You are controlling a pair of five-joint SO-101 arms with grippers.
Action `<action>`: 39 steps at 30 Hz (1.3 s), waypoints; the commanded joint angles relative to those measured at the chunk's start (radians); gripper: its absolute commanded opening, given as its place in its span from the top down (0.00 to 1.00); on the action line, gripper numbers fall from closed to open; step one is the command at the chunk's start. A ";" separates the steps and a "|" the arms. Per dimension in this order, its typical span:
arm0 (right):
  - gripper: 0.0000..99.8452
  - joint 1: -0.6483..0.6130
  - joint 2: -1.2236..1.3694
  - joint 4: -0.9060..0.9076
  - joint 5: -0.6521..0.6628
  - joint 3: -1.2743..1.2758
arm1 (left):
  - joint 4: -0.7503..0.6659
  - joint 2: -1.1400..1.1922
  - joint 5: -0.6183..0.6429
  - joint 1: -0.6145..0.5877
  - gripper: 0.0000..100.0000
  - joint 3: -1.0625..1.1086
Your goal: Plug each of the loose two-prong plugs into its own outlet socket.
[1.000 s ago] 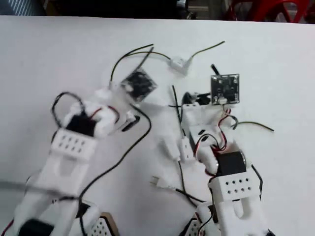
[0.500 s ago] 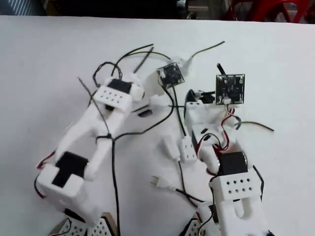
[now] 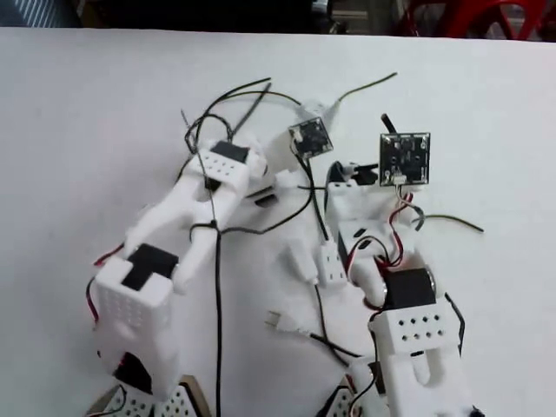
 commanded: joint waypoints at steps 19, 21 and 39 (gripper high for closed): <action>0.98 0.004 -0.013 -0.021 0.003 -0.011 | 0.104 -0.015 -0.009 0.013 0.98 -0.043; 0.98 0.005 -0.013 -0.021 0.003 -0.011 | 0.152 -0.050 -0.008 0.013 0.98 -0.041; 0.98 0.007 -0.013 -0.021 0.003 -0.009 | 0.649 -0.269 0.216 0.047 0.80 -0.040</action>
